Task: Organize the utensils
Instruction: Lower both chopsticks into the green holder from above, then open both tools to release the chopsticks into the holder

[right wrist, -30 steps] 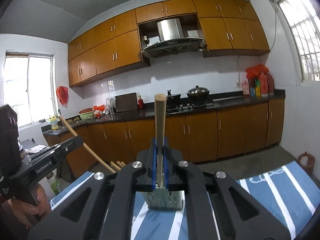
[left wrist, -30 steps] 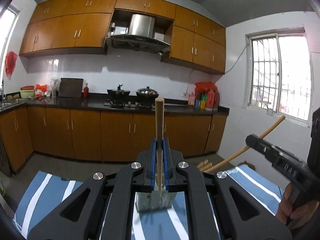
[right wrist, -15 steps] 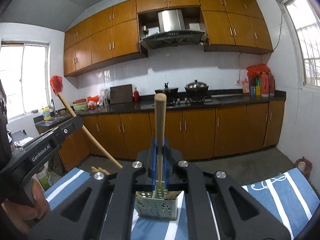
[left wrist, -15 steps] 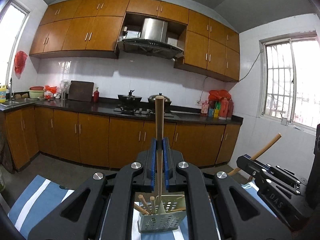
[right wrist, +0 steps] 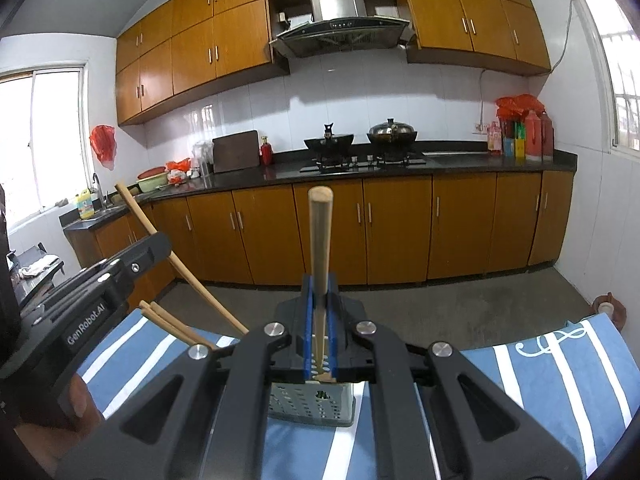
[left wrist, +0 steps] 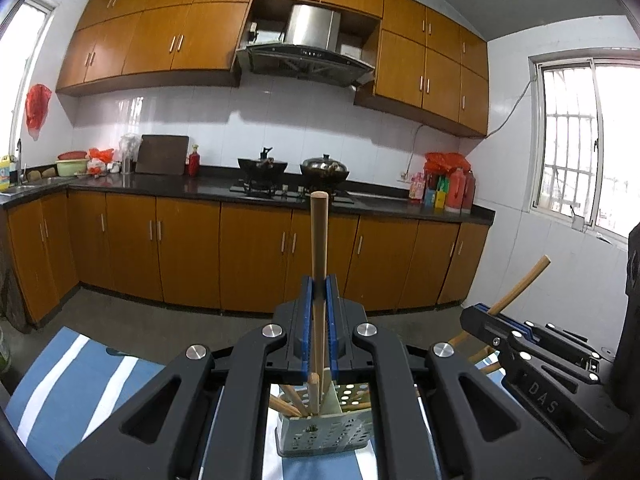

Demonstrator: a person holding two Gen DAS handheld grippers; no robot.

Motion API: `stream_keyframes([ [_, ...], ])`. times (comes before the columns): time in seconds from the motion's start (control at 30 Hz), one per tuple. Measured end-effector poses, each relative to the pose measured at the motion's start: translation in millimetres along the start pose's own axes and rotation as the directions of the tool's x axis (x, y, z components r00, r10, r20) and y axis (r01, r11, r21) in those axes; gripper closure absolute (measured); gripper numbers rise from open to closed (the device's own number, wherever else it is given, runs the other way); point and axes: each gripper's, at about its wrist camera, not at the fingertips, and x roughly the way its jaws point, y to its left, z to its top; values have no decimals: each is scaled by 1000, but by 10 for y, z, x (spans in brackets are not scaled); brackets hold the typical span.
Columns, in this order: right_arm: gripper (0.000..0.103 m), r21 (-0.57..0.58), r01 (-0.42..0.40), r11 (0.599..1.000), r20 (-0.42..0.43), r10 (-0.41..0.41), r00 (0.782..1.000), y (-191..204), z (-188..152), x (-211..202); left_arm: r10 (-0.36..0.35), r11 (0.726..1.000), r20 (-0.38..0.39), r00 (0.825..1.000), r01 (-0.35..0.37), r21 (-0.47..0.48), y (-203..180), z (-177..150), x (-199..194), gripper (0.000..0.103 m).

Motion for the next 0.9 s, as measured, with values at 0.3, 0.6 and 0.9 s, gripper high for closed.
stream_keyframes([
  [0.3,90,23,-10,1000,30,9,1000,-56,15,-154,-1,1000,23,1000,2,-31,49,86,-145,65],
  [0.6,73,31,0,1000,97,-3,995,-124,-38,-692,36,998,50,998,-33,-58,313,150,-589,63],
  [0.9,49,25,1,1000,167,-5,986,-40,-234,-1372,103,994,40,994,-101,-38,613,6,-1233,49],
])
